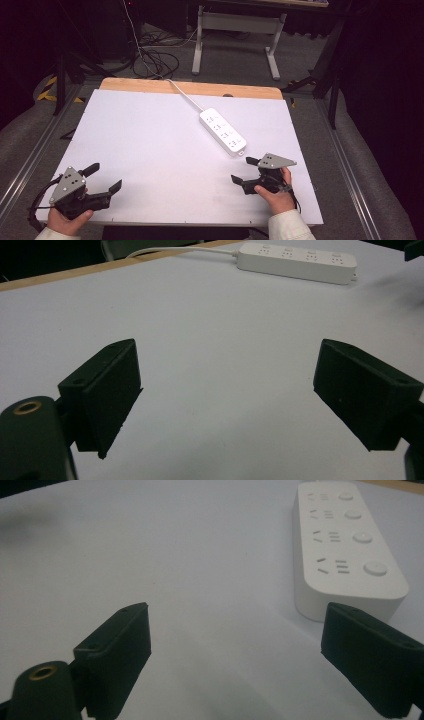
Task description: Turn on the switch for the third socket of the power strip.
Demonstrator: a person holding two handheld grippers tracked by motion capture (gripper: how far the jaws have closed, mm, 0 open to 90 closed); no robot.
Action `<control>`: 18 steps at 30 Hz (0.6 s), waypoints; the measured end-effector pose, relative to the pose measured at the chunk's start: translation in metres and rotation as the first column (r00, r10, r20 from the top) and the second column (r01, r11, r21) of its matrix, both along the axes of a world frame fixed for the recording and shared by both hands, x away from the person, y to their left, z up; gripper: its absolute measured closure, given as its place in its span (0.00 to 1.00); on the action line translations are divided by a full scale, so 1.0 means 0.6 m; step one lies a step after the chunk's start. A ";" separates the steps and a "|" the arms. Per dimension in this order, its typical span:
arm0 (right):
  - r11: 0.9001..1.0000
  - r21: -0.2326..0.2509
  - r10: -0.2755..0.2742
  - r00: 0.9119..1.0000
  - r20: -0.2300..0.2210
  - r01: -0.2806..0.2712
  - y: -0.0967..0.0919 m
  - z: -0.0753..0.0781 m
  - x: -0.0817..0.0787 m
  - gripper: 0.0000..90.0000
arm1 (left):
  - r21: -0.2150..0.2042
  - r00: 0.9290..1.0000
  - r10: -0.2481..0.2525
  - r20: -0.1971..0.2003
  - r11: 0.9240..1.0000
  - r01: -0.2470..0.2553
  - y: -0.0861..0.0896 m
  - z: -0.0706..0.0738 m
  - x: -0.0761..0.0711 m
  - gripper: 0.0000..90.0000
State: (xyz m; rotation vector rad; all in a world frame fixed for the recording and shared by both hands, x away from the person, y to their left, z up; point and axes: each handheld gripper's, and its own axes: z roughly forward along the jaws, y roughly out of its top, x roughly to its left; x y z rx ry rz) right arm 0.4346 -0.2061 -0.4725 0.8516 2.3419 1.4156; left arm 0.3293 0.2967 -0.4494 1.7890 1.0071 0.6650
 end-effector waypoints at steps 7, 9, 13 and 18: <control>1.000 -0.010 0.004 1.000 0.000 -0.004 -0.007 -0.024 -0.008 0.14 | 0.010 1.000 -0.008 -0.005 1.000 0.008 0.002 -0.005 0.004 0.14; 1.000 -0.027 0.004 1.000 -0.002 -0.004 -0.008 -0.030 -0.008 0.14 | 0.010 1.000 -0.008 -0.005 1.000 0.008 0.002 -0.005 0.004 0.13; 0.999 -0.031 -0.014 1.000 -0.003 0.014 -0.009 -0.035 -0.012 0.16 | 0.011 1.000 -0.008 -0.001 1.000 0.008 0.002 -0.006 0.004 0.13; 0.999 -0.034 -0.029 0.999 0.028 0.030 -0.010 -0.030 -0.016 0.16 | 0.012 1.000 -0.009 -0.003 1.000 0.009 0.004 -0.007 0.005 0.13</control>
